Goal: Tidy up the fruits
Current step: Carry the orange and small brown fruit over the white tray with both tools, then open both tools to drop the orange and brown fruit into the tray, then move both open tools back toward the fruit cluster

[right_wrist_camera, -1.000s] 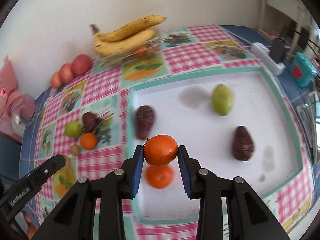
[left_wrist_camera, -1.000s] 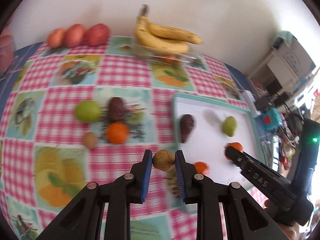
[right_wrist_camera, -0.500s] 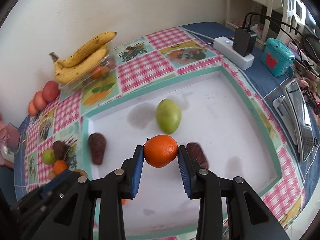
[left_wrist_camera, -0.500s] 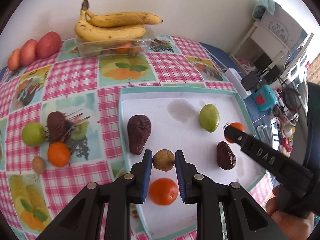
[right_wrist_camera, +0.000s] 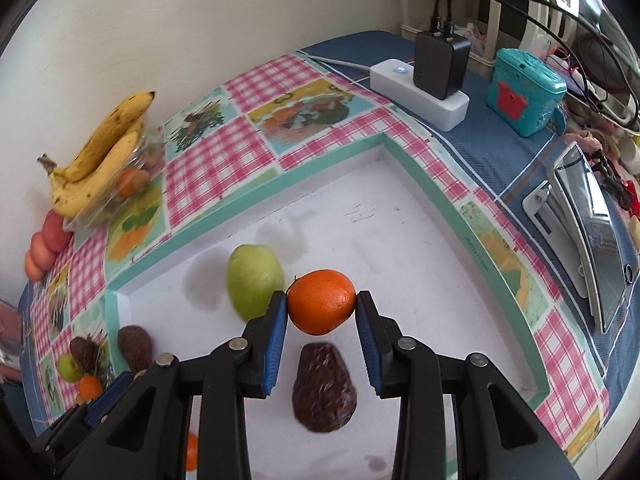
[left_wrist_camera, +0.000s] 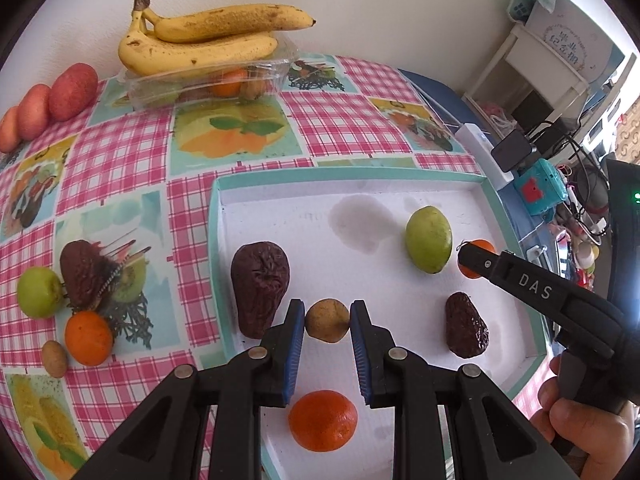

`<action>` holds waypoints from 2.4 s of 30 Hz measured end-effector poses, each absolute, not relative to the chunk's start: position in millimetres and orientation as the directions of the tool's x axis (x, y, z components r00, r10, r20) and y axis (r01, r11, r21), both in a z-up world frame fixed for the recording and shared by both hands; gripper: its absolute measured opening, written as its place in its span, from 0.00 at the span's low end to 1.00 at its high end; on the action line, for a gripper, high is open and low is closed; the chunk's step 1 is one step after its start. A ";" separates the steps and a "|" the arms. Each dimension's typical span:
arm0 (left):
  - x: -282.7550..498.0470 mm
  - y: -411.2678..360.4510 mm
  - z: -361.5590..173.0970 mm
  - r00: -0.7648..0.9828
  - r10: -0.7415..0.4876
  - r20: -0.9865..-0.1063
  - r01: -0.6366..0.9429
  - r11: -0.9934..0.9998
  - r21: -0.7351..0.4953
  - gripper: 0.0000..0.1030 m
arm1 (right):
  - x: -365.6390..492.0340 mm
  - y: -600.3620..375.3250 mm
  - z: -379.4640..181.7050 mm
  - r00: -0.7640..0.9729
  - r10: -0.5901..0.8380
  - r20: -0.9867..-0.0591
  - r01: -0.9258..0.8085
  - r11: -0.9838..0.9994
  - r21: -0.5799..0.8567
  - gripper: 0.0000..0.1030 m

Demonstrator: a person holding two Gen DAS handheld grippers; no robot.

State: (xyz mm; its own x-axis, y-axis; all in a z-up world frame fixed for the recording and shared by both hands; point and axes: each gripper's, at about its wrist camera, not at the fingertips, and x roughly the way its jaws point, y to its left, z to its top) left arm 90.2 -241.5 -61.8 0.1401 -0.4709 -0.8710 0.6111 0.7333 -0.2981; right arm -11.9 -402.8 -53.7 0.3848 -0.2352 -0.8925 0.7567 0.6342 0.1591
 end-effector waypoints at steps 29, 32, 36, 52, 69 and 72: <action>88.5 -243.1 -64.2 0.125 -0.433 -0.893 0.603 0.748 -0.278 0.26 | -6.8 -406.1 -69.1 0.365 -0.216 -0.906 0.757 0.635 0.154 0.35; 87.3 -242.4 -61.9 0.125 -0.427 -0.896 0.606 0.748 -0.272 0.26 | -7.1 -405.8 -67.3 0.358 -0.227 -0.906 0.761 0.634 0.141 0.39; 87.4 -238.5 -54.8 0.135 -0.422 -0.897 0.601 0.754 -0.264 0.26 | -7.3 -404.6 -63.0 0.357 -0.235 -0.904 0.759 0.637 0.135 0.49; 118.4 -181.2 -32.7 0.233 -0.386 -0.893 0.467 0.850 -0.245 0.69 | 4.3 -379.7 -29.6 0.376 -0.263 -0.888 0.703 0.706 0.088 0.70; 169.2 -71.8 -25.8 0.403 -0.153 -0.902 0.229 0.971 -0.063 0.78 | 20.3 -337.0 -17.9 0.412 -0.201 -0.889 0.606 0.789 0.102 0.70; 175.0 -53.6 -22.6 0.421 -0.127 -0.898 0.185 0.981 -0.052 0.78 | 23.2 -330.4 -18.2 0.407 -0.201 -0.891 0.595 0.798 0.092 0.70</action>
State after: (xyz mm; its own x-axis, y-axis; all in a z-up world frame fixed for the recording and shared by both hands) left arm 175.0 -53.6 -22.6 0.4211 -0.1273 -0.8980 0.1852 0.9813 -0.0522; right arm 23.2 -330.4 -18.2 0.4073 -0.2006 -0.8910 0.5954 0.7981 0.0925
